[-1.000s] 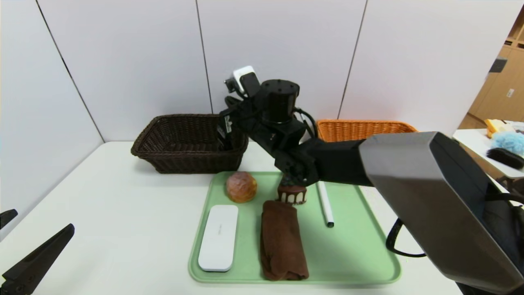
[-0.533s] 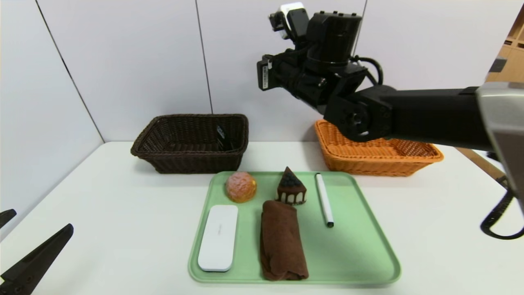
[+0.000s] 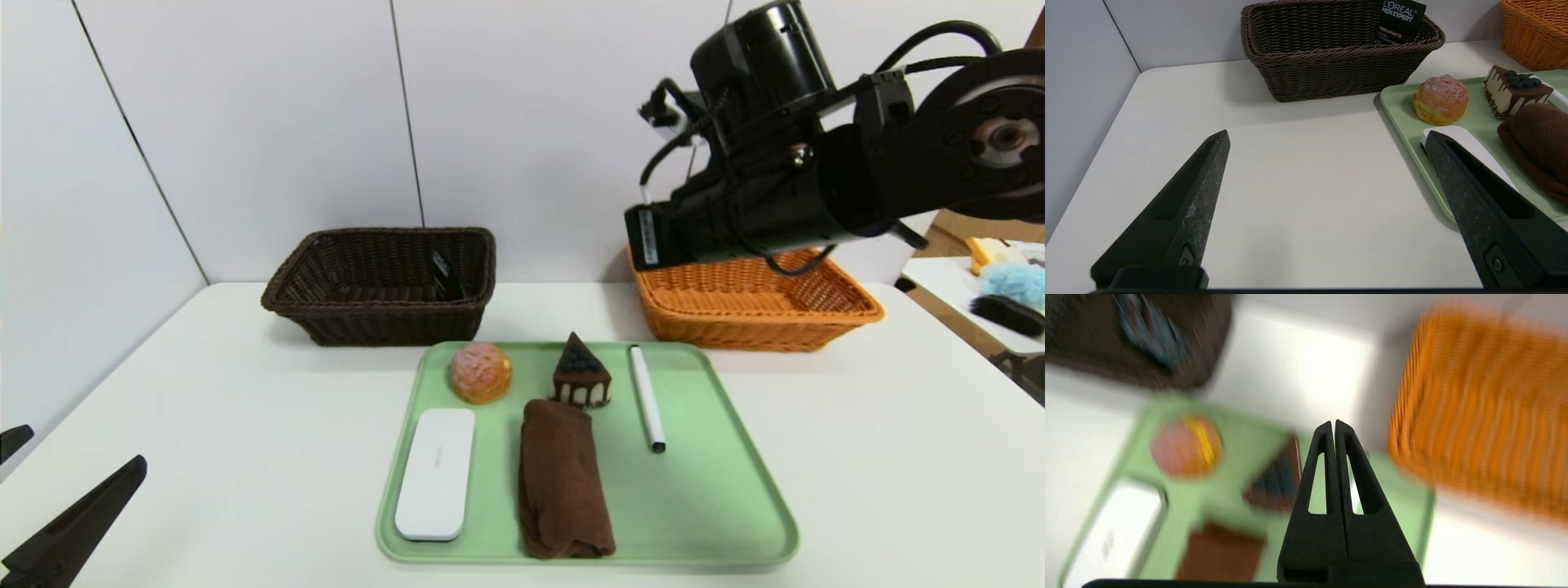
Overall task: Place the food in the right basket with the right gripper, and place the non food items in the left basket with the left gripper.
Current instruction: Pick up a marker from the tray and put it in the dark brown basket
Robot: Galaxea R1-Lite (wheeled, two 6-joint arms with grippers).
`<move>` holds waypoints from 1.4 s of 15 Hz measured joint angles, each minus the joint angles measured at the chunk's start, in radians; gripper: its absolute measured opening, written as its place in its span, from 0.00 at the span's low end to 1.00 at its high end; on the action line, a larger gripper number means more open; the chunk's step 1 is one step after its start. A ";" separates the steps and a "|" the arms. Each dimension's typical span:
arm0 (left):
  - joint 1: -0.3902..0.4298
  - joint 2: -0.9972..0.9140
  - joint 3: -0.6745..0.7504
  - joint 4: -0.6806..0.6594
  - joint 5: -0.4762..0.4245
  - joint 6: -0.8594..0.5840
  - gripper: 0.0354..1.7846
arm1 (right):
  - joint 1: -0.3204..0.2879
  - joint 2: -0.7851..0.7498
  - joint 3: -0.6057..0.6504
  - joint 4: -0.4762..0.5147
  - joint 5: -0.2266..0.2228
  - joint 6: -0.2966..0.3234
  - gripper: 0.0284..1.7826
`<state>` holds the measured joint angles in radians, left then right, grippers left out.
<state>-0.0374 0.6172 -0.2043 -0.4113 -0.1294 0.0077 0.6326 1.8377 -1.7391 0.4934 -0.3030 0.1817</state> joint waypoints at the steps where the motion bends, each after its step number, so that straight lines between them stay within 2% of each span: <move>1: 0.000 0.000 0.000 0.000 -0.001 0.000 0.94 | -0.001 -0.023 0.033 0.091 0.004 0.028 0.01; 3: 0.000 0.005 -0.005 -0.001 0.000 0.000 0.94 | -0.002 -0.052 0.103 0.178 0.021 0.073 0.01; 6: -0.001 0.039 -0.031 -0.010 0.004 -0.001 0.94 | -0.003 -0.069 0.204 0.179 0.053 0.116 0.01; 9: -0.001 0.092 -0.066 -0.013 0.002 -0.002 0.94 | -0.010 -0.061 0.291 0.097 0.078 0.137 0.01; 12: -0.001 0.164 -0.097 -0.029 -0.001 -0.012 0.94 | -0.021 -0.033 0.352 0.016 0.083 0.145 0.01; 15: -0.001 0.253 -0.141 -0.077 -0.003 -0.023 0.94 | -0.024 -0.007 0.365 0.002 0.108 0.163 0.01; 21: -0.001 0.376 -0.188 -0.084 -0.003 -0.028 0.94 | -0.024 0.041 0.369 -0.027 0.108 0.196 0.01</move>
<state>-0.0383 0.9928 -0.3919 -0.4955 -0.1328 -0.0200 0.6085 1.8785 -1.3700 0.4660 -0.1953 0.3777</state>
